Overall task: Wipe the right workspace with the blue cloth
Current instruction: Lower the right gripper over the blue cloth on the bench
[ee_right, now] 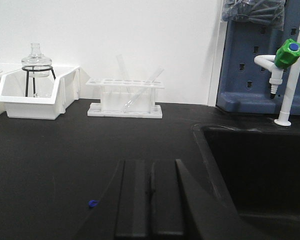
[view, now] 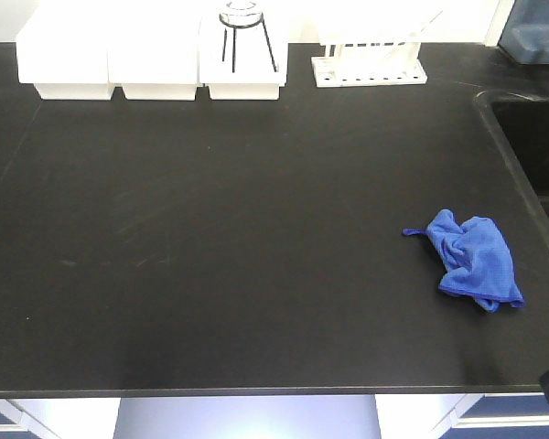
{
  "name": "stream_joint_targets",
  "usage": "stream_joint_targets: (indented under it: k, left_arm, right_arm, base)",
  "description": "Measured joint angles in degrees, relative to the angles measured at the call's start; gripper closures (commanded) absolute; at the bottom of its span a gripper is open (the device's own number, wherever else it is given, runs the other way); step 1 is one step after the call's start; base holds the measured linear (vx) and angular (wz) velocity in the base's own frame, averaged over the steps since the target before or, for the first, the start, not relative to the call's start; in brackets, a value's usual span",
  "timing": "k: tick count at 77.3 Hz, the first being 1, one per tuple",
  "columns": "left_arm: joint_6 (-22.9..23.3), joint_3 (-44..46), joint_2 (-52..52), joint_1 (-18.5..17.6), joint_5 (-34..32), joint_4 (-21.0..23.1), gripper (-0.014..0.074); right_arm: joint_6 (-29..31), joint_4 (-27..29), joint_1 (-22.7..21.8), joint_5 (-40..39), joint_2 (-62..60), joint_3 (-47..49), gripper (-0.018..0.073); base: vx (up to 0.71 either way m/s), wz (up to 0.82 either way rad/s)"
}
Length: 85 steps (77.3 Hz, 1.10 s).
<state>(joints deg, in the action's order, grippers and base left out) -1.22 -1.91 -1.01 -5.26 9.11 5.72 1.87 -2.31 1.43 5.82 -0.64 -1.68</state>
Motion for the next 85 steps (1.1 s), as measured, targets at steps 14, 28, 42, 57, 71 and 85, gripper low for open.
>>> stream_joint_targets:
  k: [14, 28, 42, 57, 71, 85]
  left_arm:
    - [0.0, 0.0, 0.0, 0.0, 0.0, 0.0, 0.0603]
    - [0.0, 0.0, 0.0, 0.0, 0.0, 0.0, 0.0603]
    - [0.0, 0.0, 0.0, 0.0, 0.0, 0.0, 0.0603]
    - [0.0, 0.0, 0.0, 0.0, 0.0, 0.0, 0.0603]
    - [0.0, 0.0, 0.0, 0.0, 0.0, 0.0, 0.0603]
    - [0.0, 0.0, 0.0, 0.0, 0.0, 0.0, 0.0603]
  right_arm:
    - [0.0, 0.0, 0.0, 0.0, 0.0, 0.0, 0.0566]
    - [0.0, 0.0, 0.0, 0.0, 0.0, 0.0, 0.0566]
    - [0.0, 0.0, 0.0, 0.0, 0.0, 0.0, 0.0566]
    - [-0.3, 0.9, 0.0, -5.8, 0.0, -0.1, 0.0566]
    - [-0.3, 3.8, 0.0, -10.9, 0.4, 7.9, 0.0566]
    - [2.6, 4.4, 0.0, 2.6, 14.0, 29.9, 0.0566]
  base:
    - [0.0, 0.0]
    - [0.0, 0.0]
    - [0.0, 0.0]
    - [0.0, 0.0]
    - [0.0, 0.0]
    - [0.0, 0.0]
